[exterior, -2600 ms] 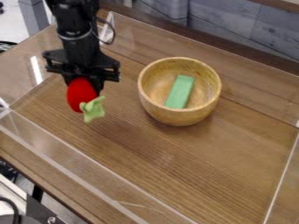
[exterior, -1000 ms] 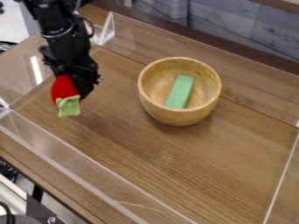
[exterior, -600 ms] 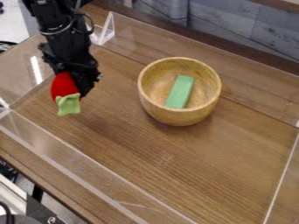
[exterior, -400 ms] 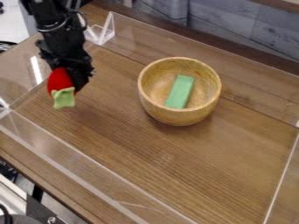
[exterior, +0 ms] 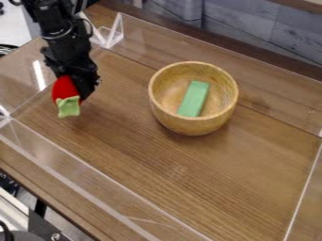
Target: Move the red fruit to the left
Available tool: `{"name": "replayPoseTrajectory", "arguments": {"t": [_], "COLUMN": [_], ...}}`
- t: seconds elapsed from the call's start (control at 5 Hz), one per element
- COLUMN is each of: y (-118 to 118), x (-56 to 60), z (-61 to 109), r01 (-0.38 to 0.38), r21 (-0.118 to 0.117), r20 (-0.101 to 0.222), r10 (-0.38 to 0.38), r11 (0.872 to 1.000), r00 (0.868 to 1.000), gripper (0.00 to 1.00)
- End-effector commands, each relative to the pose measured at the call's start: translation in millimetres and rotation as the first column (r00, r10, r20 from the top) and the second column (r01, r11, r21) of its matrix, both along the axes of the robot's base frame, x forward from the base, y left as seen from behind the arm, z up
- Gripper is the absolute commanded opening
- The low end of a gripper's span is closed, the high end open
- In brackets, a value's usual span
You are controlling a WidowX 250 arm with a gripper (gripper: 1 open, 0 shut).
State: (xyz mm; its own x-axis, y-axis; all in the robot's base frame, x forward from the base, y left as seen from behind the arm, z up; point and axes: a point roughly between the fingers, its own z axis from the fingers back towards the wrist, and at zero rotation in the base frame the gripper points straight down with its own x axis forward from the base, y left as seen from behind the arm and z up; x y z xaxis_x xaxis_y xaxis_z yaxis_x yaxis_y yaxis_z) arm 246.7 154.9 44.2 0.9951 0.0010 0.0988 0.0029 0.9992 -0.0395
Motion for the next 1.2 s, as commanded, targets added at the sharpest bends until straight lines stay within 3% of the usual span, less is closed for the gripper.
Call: {"name": "replayPoseTrajectory", "arguments": {"t": [0.0,0.2,0.6,1.0], "y": [21,33,49,48], "x": [19.4,30.8,35.8,59.6], "z": [6.4,-1.0,-12.9,-16.0], "r01": [-0.107,-0.197,-0.183,-0.119], "r21": [0.032,0.034,0.036,0.029], "r20": [0.038,0.029,0.009,-0.016], "r10": [0.106,0.196,0.183,0.119], "r11": [0.994,0.98,0.982,0.993], "r00": [0.994,0.98,0.983,0.993], "gripper": [0.0,0.0,0.0,0.0]}}
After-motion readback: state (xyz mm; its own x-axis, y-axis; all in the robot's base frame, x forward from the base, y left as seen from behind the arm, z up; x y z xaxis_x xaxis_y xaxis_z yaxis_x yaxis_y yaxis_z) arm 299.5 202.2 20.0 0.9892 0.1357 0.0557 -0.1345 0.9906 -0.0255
